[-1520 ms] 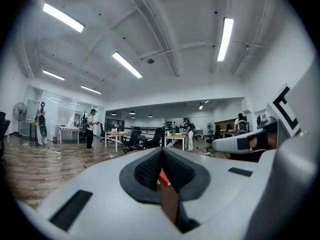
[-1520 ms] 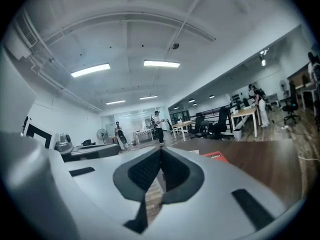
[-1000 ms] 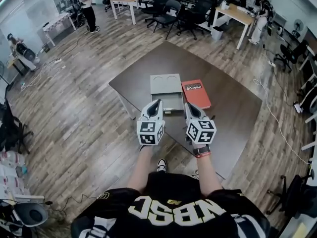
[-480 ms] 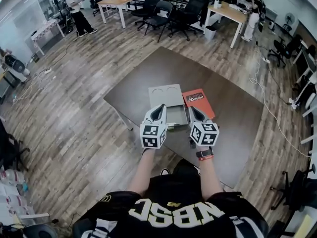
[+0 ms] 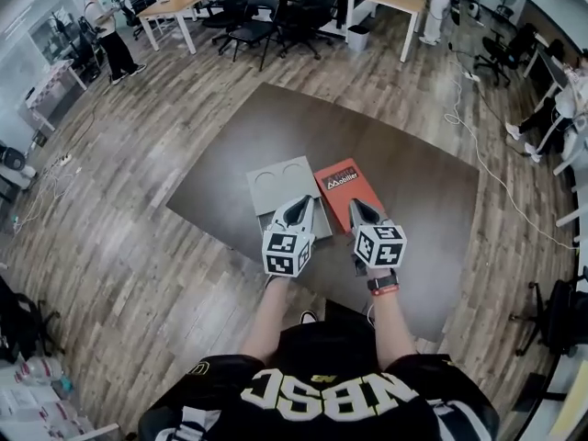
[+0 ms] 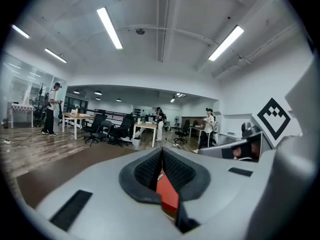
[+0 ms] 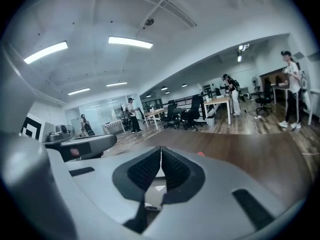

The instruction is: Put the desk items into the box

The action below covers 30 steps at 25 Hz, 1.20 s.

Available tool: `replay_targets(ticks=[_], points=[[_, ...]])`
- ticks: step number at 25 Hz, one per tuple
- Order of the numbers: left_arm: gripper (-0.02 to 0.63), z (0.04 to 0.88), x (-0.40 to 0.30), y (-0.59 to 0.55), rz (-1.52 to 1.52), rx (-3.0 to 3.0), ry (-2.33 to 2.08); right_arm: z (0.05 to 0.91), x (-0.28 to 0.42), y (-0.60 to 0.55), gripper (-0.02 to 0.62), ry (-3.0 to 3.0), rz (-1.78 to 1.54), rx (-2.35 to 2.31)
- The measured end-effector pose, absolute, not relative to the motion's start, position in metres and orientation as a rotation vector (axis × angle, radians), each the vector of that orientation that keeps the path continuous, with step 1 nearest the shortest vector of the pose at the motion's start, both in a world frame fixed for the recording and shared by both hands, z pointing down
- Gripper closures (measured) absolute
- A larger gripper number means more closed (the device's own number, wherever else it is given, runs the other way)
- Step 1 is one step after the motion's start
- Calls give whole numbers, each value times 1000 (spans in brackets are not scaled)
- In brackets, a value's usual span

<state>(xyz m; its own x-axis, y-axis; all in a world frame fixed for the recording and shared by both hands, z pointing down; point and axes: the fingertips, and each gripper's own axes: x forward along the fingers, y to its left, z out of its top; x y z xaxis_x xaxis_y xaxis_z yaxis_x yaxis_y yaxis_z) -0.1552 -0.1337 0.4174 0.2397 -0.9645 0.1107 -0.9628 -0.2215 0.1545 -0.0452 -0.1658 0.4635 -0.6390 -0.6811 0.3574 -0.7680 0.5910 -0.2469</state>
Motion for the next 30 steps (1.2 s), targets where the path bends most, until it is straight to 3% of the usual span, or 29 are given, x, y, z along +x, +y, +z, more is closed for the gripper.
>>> replay_targets(ticks=[19, 30], points=[[591, 501, -45, -192, 159, 2419, -1426, 562, 62, -186, 535, -2271, 835, 1348], [591, 537, -2, -197, 249, 2433, -1260, 618, 94, -173, 468, -2101, 944, 1320]])
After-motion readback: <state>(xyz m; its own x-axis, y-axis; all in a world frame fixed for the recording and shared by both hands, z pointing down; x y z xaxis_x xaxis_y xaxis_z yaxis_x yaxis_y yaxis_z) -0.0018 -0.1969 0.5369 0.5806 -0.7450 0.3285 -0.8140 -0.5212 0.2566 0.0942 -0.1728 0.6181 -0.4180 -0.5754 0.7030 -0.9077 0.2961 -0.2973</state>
